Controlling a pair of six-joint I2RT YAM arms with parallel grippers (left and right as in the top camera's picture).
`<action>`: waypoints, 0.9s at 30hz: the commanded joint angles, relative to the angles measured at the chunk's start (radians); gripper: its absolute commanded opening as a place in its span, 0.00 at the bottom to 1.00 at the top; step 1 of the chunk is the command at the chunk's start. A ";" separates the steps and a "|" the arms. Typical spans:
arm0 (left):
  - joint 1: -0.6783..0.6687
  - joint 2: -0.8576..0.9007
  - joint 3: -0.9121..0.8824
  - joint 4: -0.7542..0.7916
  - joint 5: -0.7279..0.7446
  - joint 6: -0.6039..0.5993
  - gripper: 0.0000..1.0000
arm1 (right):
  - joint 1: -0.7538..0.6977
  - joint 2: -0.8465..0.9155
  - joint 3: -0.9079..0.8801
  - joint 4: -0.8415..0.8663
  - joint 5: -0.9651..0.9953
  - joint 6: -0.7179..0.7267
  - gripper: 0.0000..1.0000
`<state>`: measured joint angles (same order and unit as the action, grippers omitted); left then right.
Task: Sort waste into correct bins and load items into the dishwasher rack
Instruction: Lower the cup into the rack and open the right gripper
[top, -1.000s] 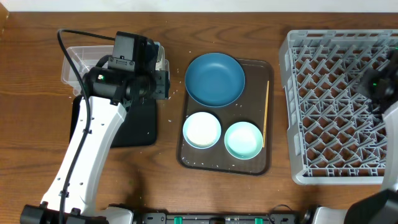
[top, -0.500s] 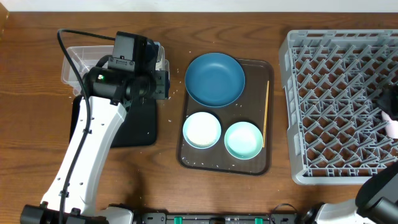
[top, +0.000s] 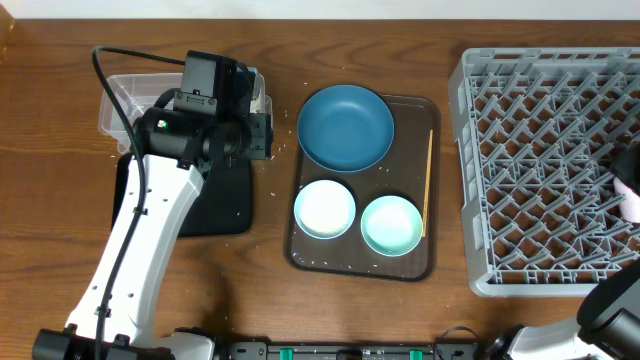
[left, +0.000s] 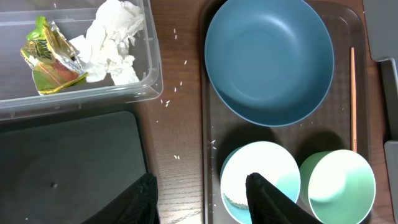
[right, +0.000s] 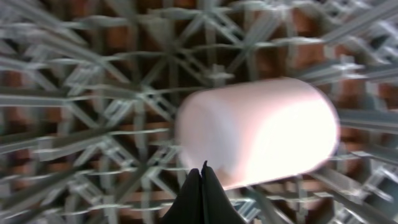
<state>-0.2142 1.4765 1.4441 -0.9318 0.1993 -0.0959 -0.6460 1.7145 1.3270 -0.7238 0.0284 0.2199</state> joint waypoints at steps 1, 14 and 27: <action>-0.001 0.005 0.000 -0.002 -0.002 0.013 0.49 | -0.012 0.007 0.007 0.016 -0.127 -0.003 0.01; -0.001 0.005 0.000 -0.002 -0.002 0.013 0.49 | -0.013 0.048 0.006 0.040 -0.006 0.005 0.01; -0.001 0.005 0.000 -0.002 -0.002 0.013 0.49 | -0.037 0.058 0.006 0.012 0.054 0.015 0.01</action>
<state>-0.2142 1.4765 1.4441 -0.9321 0.1993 -0.0959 -0.6464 1.7958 1.3270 -0.7017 0.0296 0.2207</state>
